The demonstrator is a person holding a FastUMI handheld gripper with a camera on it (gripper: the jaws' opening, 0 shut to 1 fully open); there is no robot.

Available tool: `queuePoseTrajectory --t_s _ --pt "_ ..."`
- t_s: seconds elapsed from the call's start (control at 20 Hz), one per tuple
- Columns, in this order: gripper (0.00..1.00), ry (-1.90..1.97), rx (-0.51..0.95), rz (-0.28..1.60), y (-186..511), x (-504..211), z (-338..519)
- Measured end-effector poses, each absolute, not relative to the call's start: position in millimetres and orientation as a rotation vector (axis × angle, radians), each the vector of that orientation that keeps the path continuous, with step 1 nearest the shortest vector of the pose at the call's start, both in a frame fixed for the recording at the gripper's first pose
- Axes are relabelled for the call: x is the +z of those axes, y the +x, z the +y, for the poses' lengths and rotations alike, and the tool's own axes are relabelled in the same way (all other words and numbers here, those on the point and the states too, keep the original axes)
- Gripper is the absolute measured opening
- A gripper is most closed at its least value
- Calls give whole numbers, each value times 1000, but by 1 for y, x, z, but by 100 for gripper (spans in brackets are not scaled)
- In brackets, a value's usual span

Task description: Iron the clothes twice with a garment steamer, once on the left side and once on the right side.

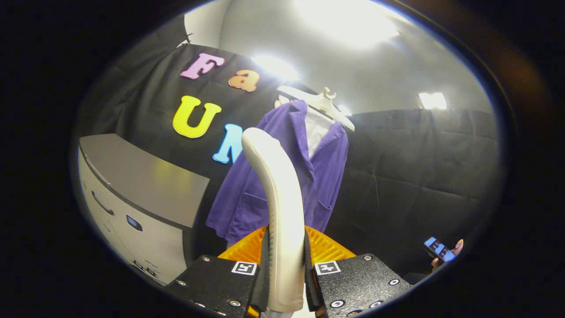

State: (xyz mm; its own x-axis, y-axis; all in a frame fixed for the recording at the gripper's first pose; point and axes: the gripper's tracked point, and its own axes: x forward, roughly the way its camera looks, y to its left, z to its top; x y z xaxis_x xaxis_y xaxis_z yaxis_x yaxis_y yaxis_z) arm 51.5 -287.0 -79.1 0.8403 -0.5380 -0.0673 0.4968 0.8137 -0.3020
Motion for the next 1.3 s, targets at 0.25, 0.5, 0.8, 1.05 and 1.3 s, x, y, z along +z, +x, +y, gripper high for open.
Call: queuePoseTrajectory --t_s 0.25,0.5,0.8,1.05,1.3 --pt "33 -287 -548 27 28 -30 -257" --pt "33 -251 -552 -64 -9 4 -251" --pt "34 -211 -494 -23 -21 -10 -242" --pt "34 -198 -450 -20 -16 -14 -224" --pt "34 -188 -418 -24 -5 -14 -211"
